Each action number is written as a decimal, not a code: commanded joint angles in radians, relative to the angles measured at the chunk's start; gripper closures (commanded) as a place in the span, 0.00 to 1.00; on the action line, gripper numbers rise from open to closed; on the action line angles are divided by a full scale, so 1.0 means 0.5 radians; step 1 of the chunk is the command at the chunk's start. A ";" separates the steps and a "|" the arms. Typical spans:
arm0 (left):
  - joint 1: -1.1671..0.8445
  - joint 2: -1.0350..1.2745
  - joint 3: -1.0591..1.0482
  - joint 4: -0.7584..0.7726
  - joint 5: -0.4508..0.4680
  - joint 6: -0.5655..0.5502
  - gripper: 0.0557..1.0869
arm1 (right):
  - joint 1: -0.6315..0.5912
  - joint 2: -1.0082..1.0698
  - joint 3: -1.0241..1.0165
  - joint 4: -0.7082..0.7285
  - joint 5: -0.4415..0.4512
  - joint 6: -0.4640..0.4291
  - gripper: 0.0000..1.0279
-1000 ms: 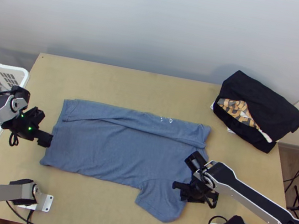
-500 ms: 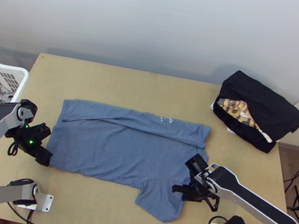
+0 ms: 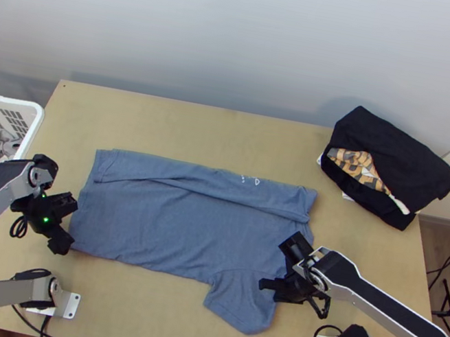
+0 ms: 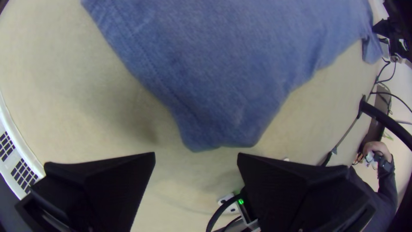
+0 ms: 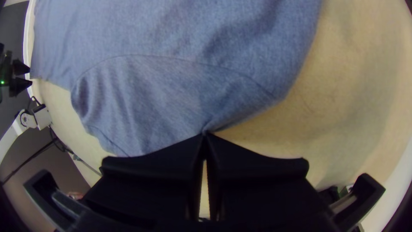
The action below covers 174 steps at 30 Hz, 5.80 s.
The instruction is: Fold the t-shirt
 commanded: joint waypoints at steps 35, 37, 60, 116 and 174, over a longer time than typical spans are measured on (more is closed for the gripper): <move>0.214 0.248 0.276 0.007 0.316 0.022 0.96 | -0.490 -0.420 -0.016 0.016 0.001 -0.277 0.97; 0.223 0.251 0.285 0.001 0.316 0.029 0.96 | -0.511 -0.453 -0.016 -0.003 0.001 -0.304 0.97; 0.193 0.374 0.711 -0.021 0.377 -0.128 0.96 | -0.653 -0.579 0.512 0.034 -0.008 -0.550 0.97; 0.435 0.969 1.365 0.267 1.224 -0.956 0.05 | -1.417 -0.358 0.868 0.513 0.615 -0.366 0.04; 0.981 1.202 1.567 0.102 1.258 -0.668 0.97 | -1.763 -0.631 0.837 0.185 -0.806 0.291 0.04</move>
